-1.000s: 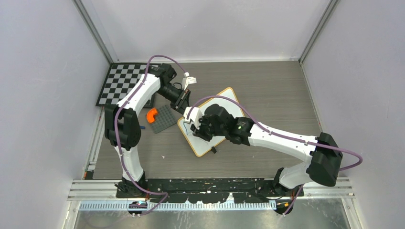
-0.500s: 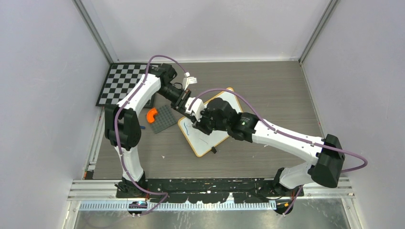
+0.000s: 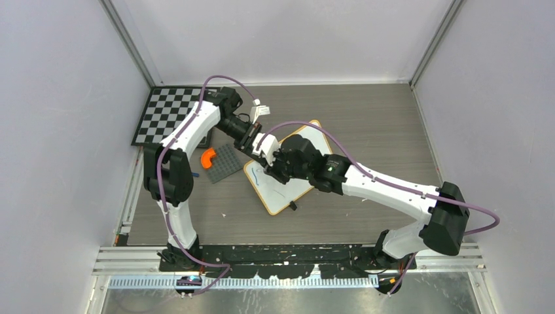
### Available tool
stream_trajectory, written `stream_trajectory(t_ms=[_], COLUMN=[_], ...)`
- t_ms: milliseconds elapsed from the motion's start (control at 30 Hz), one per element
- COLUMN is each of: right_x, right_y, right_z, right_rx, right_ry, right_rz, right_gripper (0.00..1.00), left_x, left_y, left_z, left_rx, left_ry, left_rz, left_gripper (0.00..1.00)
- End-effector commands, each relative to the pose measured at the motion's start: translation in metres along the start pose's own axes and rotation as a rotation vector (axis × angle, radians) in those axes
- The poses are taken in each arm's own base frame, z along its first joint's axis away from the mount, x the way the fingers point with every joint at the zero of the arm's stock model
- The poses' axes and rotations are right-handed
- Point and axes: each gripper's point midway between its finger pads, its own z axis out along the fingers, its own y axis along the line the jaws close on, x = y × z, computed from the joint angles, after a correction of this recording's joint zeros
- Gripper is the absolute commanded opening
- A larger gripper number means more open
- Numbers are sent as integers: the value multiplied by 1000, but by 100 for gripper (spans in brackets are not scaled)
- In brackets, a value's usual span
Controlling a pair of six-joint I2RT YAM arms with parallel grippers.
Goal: Write a sentence on the whiteboard
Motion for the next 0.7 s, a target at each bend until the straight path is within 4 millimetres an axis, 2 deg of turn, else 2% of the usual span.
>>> stream_trajectory(t_ms=[0, 200, 467, 667], right_x=[-20, -16, -11, 5], right_y=[0, 12, 2, -1], right_z=[4, 7, 3, -4], right_rx=[6, -35, 10, 15], right_ry=[-55, -43, -39, -12], right_rz=[5, -3, -30, -48], right_gripper=[0, 0, 0, 0], left_x=[-1, -1, 1, 1], left_y=[12, 12, 12, 13], left_z=[15, 15, 15, 15], left_rx=[-37, -36, -36, -41], left_ry=[34, 35, 38, 44], left_rz=[66, 65, 64, 68], left_gripper=[0, 0, 0, 0])
